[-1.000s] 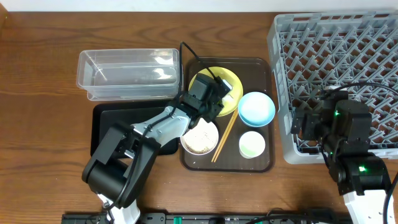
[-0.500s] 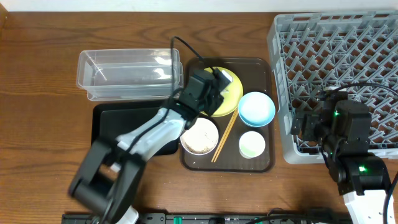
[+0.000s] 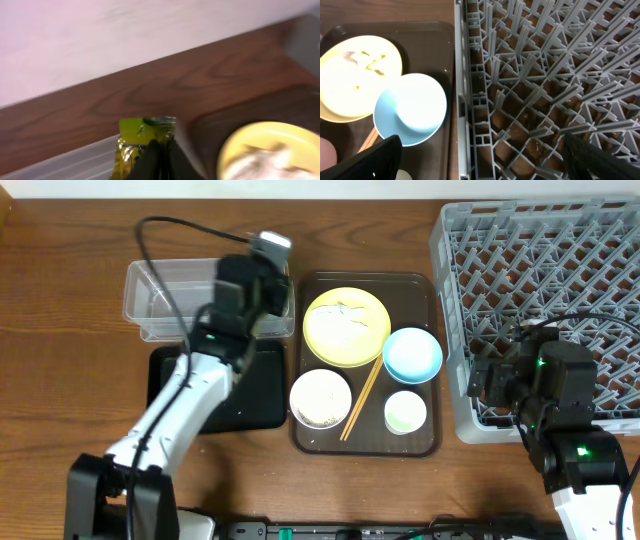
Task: Sort waste into correct bins and load items into the dishwasher rack
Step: 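Carry the wrapper with the left gripper into the clear container and release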
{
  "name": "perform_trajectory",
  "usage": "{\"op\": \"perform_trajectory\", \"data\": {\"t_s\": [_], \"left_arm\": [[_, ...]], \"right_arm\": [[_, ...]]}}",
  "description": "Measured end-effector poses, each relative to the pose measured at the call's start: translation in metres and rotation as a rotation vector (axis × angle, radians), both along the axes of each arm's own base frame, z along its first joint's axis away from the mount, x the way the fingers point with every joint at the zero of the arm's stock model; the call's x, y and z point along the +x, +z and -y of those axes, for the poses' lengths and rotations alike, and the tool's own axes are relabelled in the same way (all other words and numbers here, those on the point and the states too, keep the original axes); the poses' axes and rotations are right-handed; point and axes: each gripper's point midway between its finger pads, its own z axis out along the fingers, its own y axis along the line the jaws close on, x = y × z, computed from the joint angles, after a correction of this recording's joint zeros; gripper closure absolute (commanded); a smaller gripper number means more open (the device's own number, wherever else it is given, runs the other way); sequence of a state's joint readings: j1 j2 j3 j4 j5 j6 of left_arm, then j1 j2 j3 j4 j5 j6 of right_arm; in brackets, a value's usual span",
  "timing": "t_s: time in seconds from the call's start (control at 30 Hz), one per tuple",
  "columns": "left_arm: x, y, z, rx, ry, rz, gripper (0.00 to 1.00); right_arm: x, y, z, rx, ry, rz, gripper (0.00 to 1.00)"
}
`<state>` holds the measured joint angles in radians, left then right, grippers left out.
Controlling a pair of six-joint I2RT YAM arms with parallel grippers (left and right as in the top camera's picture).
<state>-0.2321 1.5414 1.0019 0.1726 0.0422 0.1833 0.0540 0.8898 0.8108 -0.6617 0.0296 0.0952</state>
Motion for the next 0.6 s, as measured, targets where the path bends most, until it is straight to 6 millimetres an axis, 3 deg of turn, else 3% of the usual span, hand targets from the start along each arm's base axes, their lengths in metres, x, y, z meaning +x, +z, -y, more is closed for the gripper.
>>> {"op": "perform_trajectory", "data": {"t_s": [0.03,0.13,0.27,0.4,0.6], "left_arm": [[0.003,-0.004,-0.009,0.003,0.021,-0.007,0.65],[0.01,-0.02,-0.031,0.004,0.073,-0.041,0.55],[0.012,-0.03,-0.031,0.001,0.068,-0.064,0.52],[0.006,-0.027,-0.004,-0.018,-0.014,-0.06,0.47],[-0.03,-0.043,0.073,-0.017,-0.217,-0.148,0.4]], "right_arm": [[0.0,0.0,0.0,0.0,0.0,0.0,0.01],[0.0,0.0,0.0,0.0,0.001,0.0,0.01],[0.0,0.0,0.0,0.0,0.0,0.0,0.01],[0.0,0.0,0.0,0.0,0.0,0.0,0.01],[0.0,0.0,0.0,0.0,0.0,0.0,0.01]]}}
